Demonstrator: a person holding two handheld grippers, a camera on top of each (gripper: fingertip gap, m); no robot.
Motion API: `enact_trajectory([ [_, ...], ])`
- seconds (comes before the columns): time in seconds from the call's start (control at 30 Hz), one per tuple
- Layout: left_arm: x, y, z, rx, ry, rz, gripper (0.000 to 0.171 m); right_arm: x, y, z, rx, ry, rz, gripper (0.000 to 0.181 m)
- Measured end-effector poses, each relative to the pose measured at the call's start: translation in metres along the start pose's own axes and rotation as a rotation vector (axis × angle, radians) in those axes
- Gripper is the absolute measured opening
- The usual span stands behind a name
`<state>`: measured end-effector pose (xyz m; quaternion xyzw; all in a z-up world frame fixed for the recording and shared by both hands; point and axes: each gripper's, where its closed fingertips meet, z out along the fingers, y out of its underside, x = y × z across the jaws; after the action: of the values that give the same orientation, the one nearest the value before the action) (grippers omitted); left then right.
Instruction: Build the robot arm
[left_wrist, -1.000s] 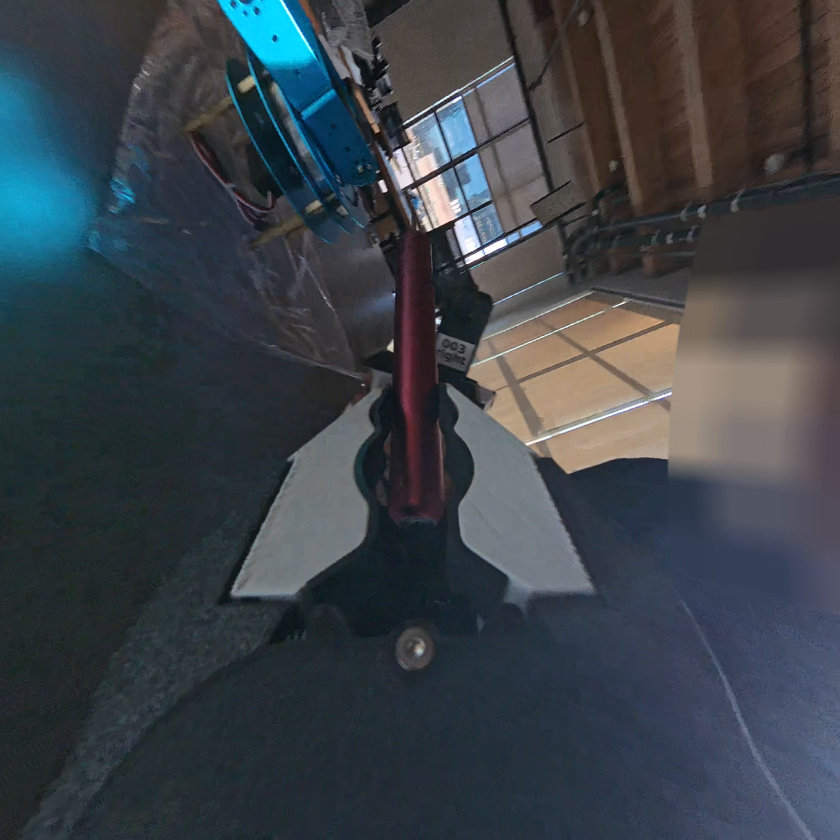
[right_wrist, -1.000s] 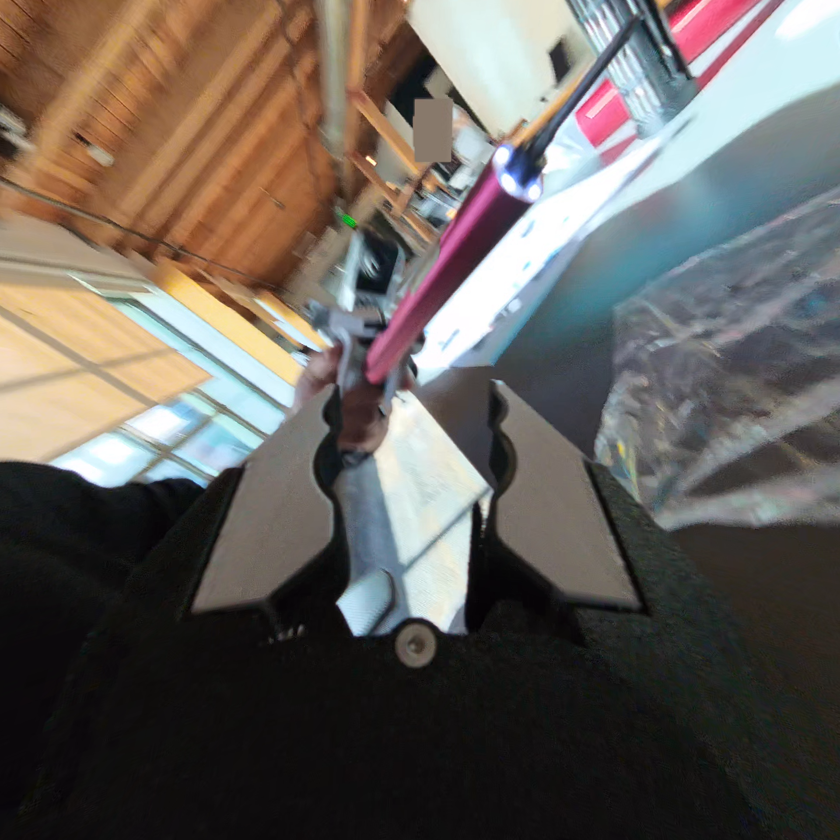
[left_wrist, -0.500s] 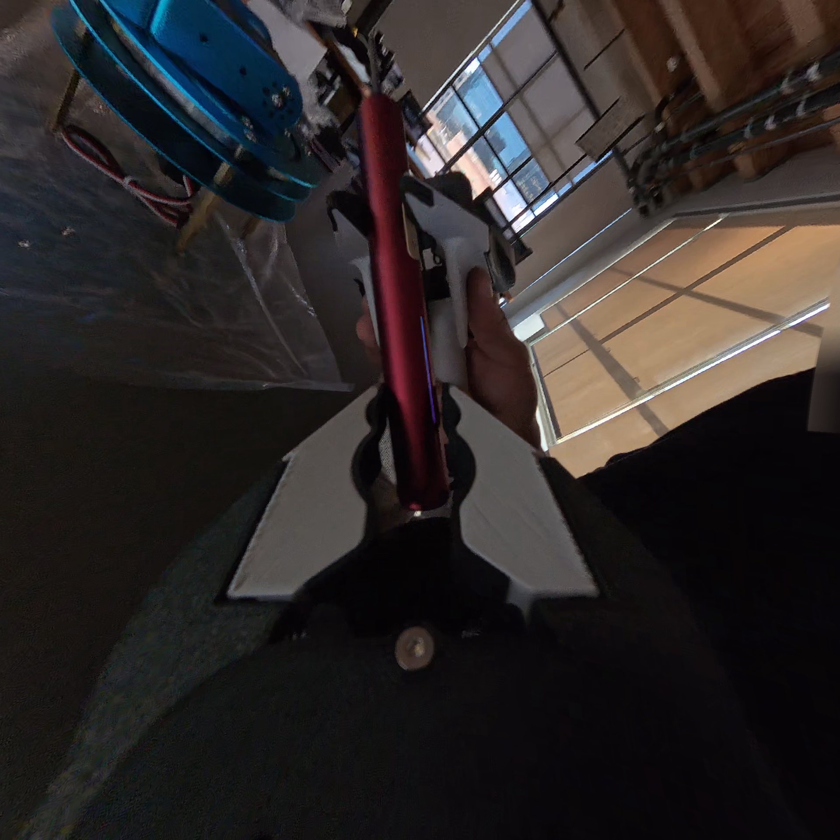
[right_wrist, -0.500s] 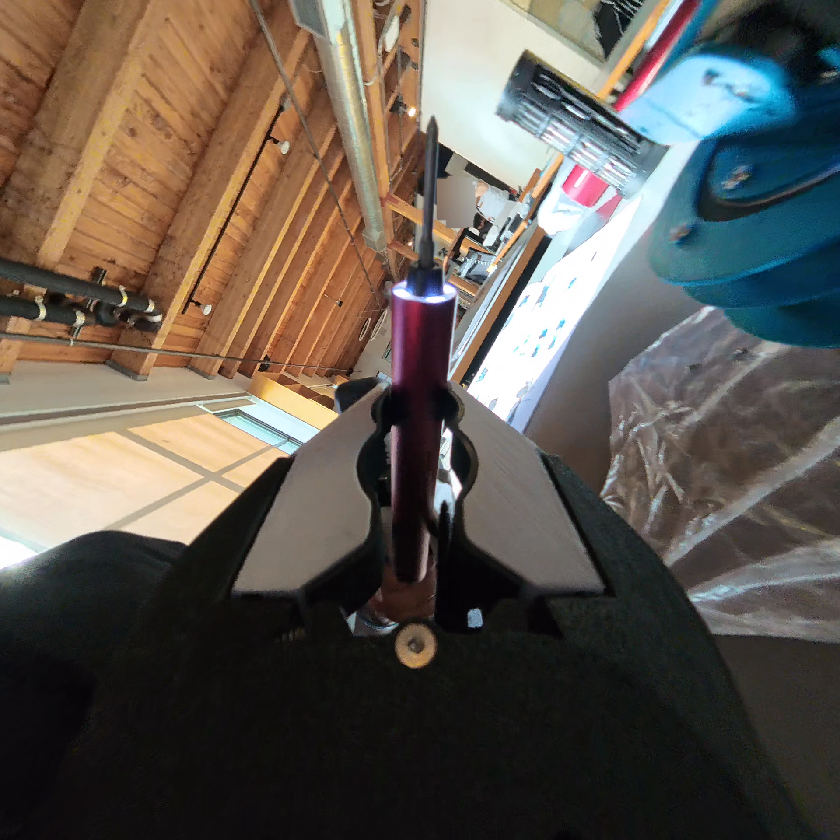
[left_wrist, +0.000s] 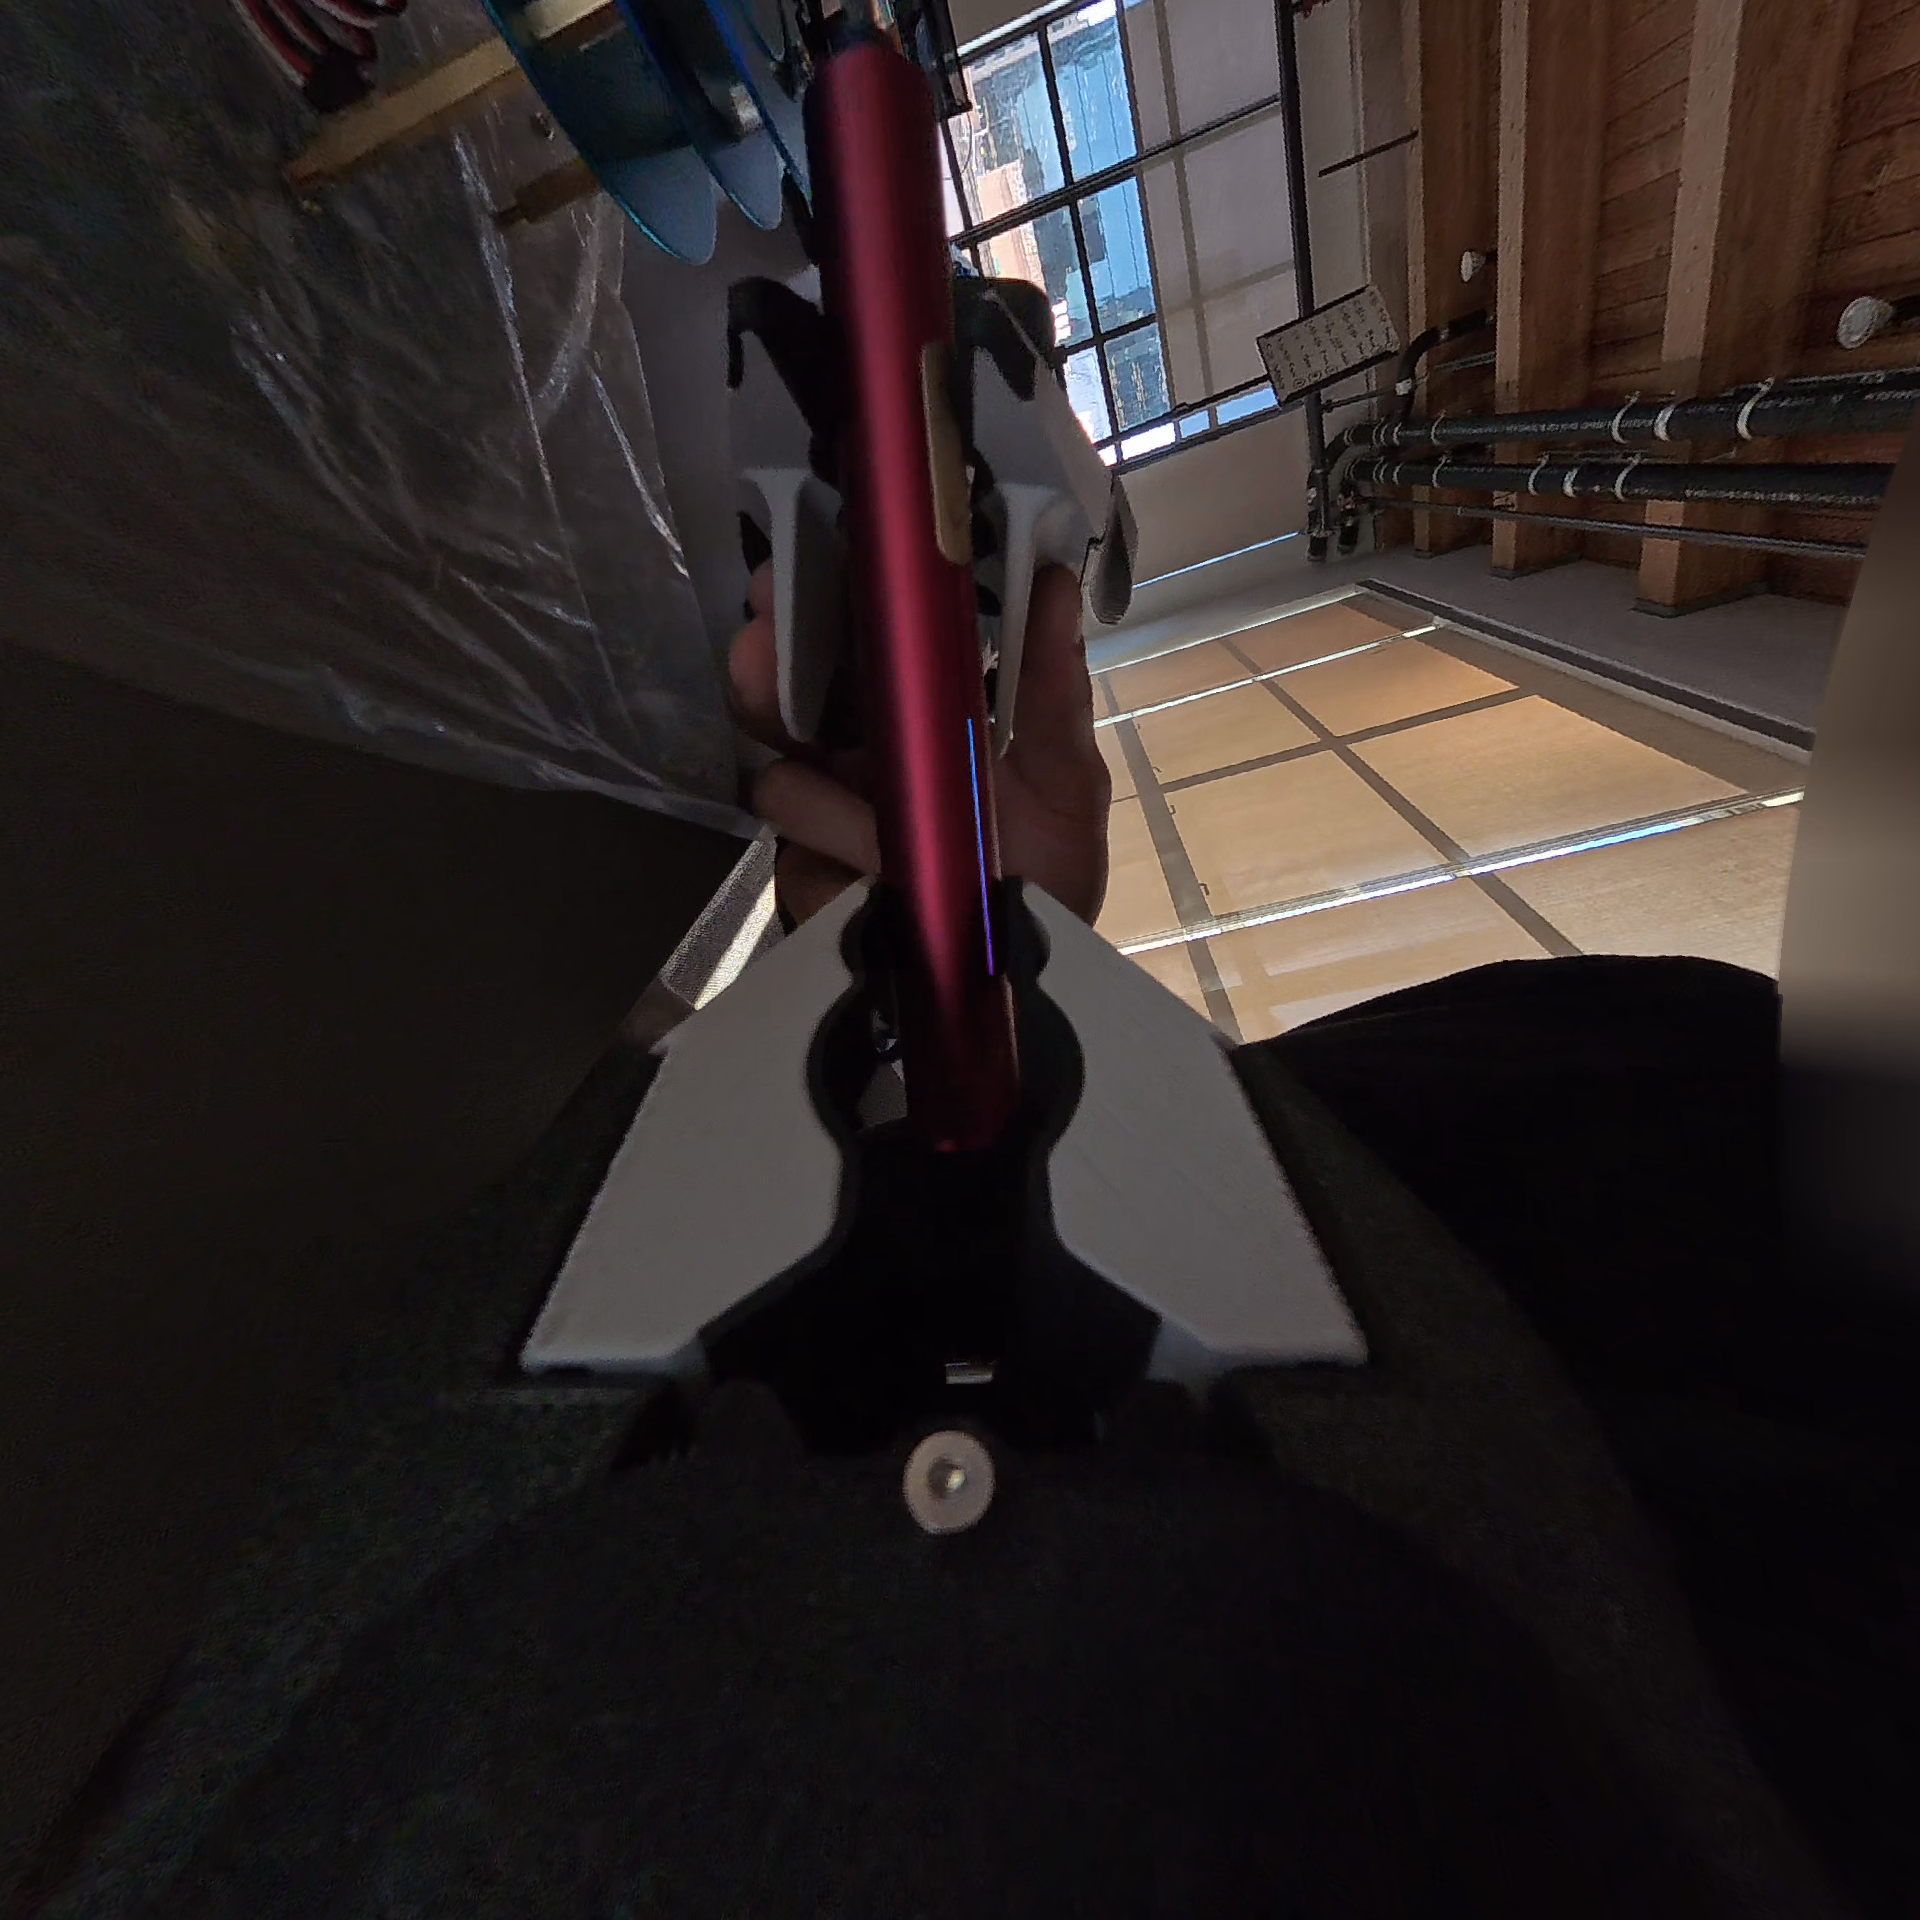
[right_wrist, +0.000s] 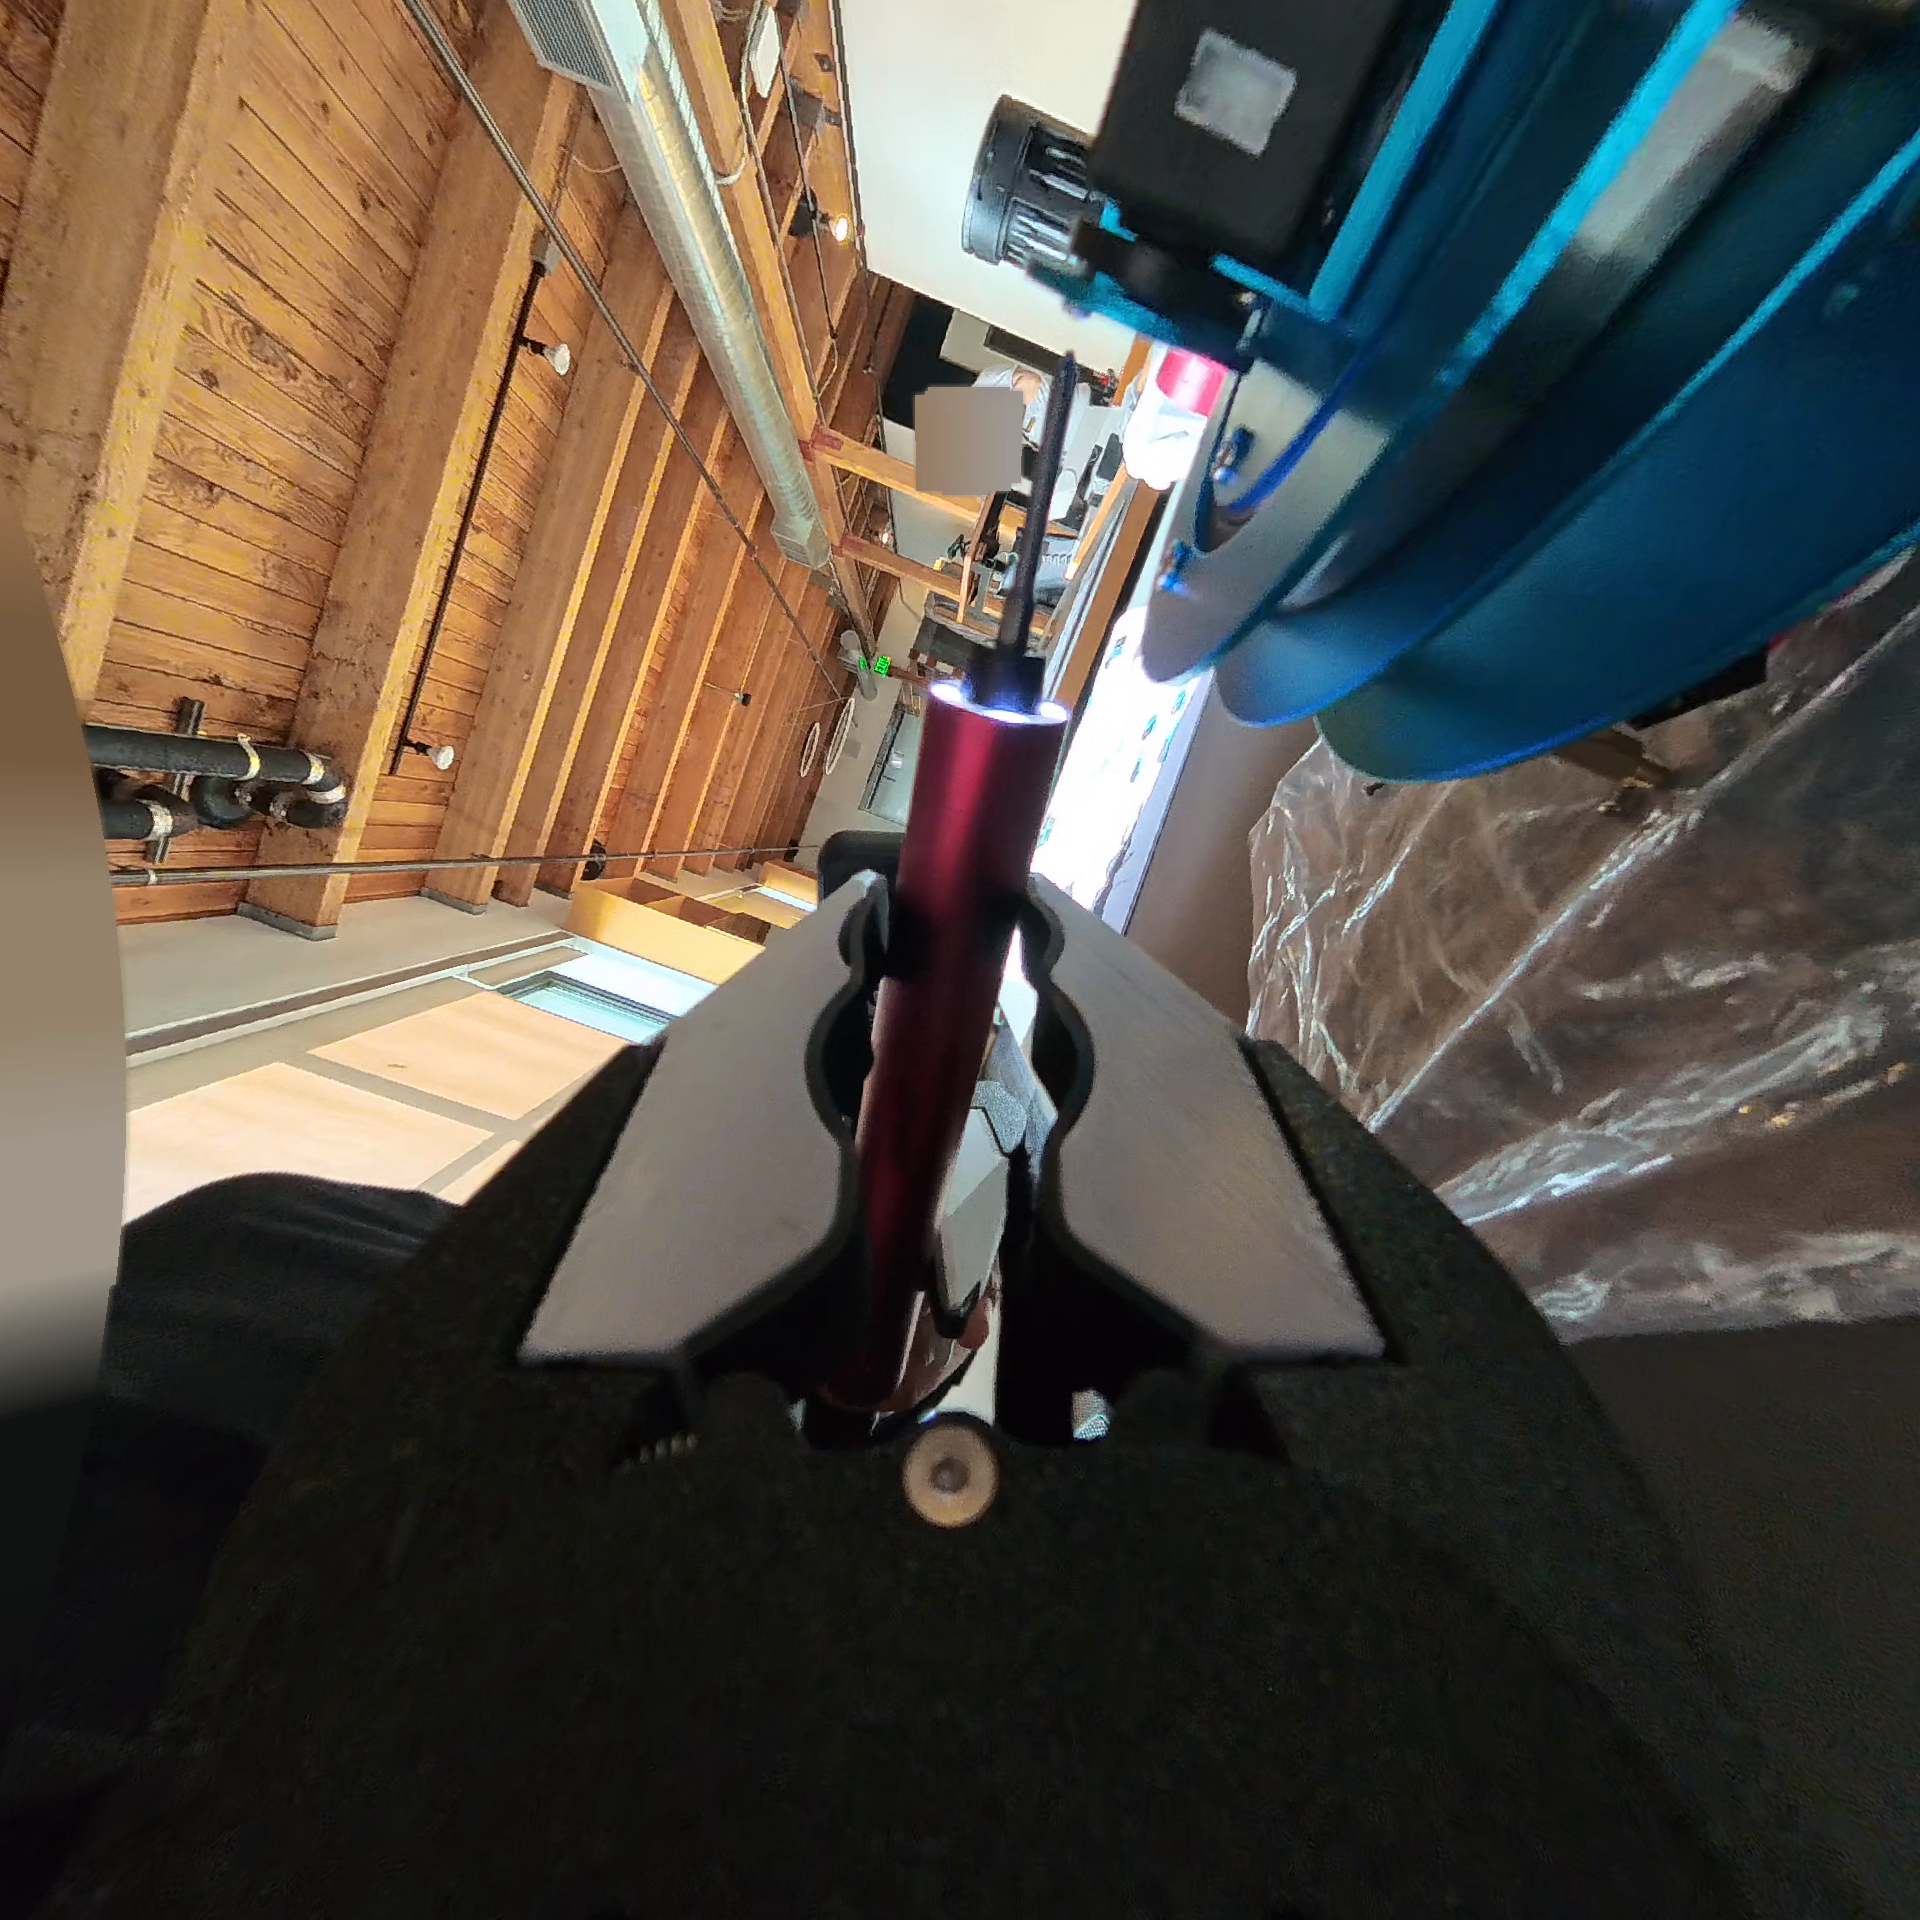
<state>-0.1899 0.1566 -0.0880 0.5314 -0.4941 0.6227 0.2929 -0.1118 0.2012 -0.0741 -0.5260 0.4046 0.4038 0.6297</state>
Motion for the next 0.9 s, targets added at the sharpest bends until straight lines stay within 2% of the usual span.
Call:
enact_trajectory([
  [0.9, 0.0002, -0.0008, 0.0037, -0.022, -0.014, 0.023, 0.019, 0.0013, -0.0023, -0.0056, 0.008, -0.003, 0.001, 0.023],
])
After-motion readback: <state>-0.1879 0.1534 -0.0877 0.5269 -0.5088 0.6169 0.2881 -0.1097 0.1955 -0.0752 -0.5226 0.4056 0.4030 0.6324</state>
